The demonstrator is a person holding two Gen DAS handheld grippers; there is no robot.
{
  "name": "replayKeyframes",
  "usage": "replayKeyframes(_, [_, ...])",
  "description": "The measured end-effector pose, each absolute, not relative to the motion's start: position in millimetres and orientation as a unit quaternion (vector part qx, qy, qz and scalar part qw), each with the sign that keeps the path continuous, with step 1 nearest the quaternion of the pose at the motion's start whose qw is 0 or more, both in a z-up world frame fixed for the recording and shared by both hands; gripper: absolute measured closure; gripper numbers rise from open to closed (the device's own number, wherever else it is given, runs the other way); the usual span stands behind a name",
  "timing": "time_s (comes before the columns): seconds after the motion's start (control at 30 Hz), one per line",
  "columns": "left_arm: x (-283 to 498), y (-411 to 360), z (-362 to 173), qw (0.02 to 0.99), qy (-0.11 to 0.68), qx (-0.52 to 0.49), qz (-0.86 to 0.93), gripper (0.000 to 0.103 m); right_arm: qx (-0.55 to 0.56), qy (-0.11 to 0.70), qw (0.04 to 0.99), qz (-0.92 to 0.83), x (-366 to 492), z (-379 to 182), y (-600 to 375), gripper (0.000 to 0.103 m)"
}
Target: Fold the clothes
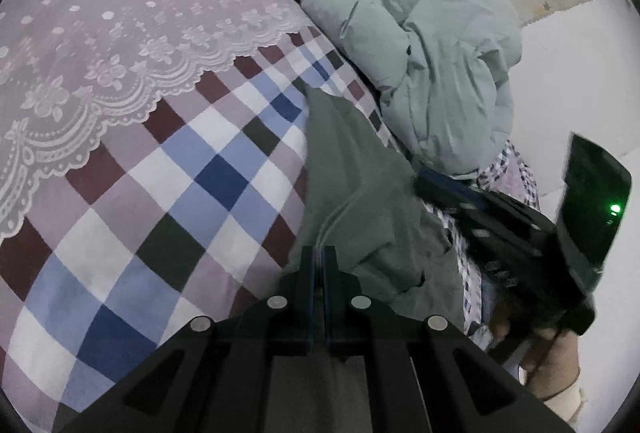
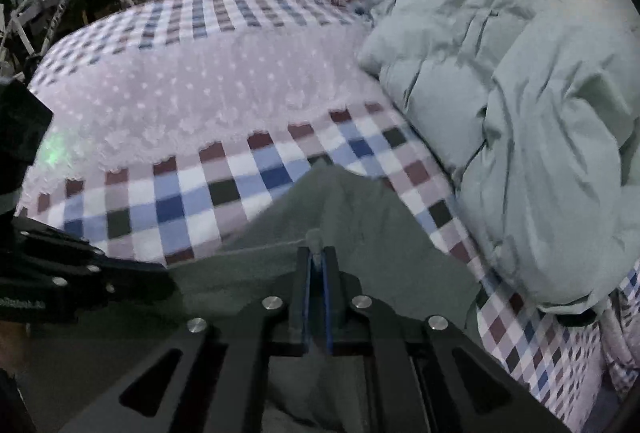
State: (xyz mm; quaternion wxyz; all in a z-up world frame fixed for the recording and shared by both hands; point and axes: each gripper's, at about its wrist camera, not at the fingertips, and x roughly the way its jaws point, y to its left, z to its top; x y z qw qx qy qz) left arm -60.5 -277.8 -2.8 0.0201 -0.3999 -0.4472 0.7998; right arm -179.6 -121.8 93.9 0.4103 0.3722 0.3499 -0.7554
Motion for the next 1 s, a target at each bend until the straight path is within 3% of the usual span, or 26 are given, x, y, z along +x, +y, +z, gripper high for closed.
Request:
replayKeyframes(0.1, [-59, -280, -6, 0.019, -0.457, -0.399, 0.795, 0.101, 0.377, 0.325, 0.396, -0.772, -191, 110, -96, 0.093])
replayKeyframes(0.13, [-59, -280, -6, 0.019, -0.458, -0.399, 0.794, 0.101, 0.378, 0.309, 0.390, -0.781, -198, 121, -80, 0.085])
replayKeyframes(0.17, [-58, -280, -6, 0.018, -0.459, -0.398, 0.794, 0.101, 0.381, 0.294, 0.384, -0.788, -204, 130, -65, 0.068])
replayKeyframes(0.23, [-57, -281, -6, 0.018, -0.463, -0.396, 0.793, 0.101, 0.393, 0.259, 0.366, -0.803, -220, 150, -24, 0.055])
replayKeyframes(0.6, [-56, -278, 0, 0.027, -0.469, -0.383, 0.795, 0.101, 0.425, 0.179, 0.268, -0.846, -226, 188, 139, 0.054])
replayKeyframes(1.0, [-50, -273, 37, 0.146, -0.529, -0.325, 0.770, 0.101, 0.354, 0.196, 0.389, -0.828, -133, 172, 60, 0.054])
